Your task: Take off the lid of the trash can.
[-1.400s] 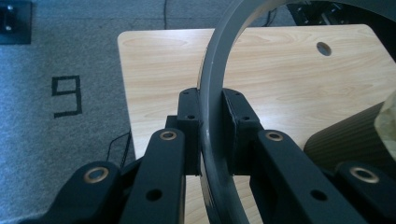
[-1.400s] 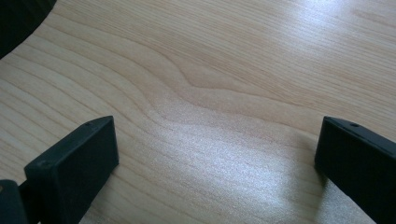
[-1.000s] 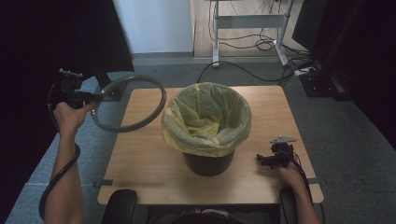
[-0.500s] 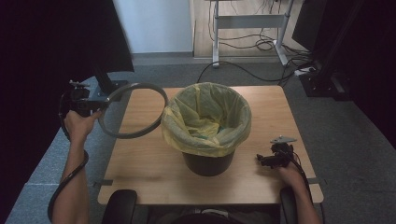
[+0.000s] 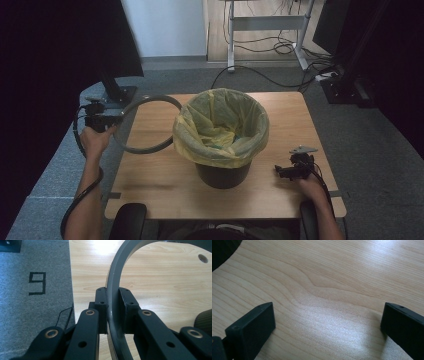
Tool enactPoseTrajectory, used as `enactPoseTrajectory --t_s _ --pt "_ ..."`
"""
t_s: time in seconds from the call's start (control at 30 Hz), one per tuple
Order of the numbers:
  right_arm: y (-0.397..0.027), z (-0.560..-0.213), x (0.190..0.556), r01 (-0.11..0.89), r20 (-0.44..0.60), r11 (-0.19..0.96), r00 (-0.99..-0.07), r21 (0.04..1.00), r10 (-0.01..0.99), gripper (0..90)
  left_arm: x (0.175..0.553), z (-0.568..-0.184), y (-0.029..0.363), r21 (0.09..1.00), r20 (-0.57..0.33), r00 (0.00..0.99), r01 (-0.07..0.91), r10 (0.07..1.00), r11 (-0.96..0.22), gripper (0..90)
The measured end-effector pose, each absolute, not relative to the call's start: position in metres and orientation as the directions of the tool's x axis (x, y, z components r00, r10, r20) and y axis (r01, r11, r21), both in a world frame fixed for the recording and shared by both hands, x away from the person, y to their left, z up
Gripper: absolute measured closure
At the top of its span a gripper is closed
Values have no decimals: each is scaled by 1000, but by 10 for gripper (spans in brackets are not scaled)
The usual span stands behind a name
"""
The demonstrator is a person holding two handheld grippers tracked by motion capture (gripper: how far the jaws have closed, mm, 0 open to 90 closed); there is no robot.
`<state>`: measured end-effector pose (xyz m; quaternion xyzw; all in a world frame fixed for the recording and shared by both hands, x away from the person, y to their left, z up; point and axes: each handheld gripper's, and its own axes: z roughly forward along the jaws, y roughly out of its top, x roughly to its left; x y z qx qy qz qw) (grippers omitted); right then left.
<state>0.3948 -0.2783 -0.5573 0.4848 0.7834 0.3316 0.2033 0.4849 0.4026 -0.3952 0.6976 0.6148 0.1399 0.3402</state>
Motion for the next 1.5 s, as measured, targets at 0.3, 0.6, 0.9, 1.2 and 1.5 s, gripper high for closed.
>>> enactPoseTrajectory --t_s 0.3,0.6,0.9,1.2,1.5 --pt "-278 -557 395 625 3 310 -447 717 894 0 486 -420 398 645 -215 203 764 955 -17 786" --pt "-278 -557 395 625 3 310 -448 716 894 0 489 -443 392 637 -220 204 771 954 -18 785" --pt "-278 -557 395 625 3 310 -448 716 894 0 489 -465 389 642 -218 190 767 957 -6 786" --pt "-278 -557 395 625 3 310 -447 717 894 0 487 -486 387 633 -202 175 774 964 -8 786" --pt "-278 -557 395 625 3 310 -447 717 894 0 485 -511 385 616 -187 159 787 969 -10 786"
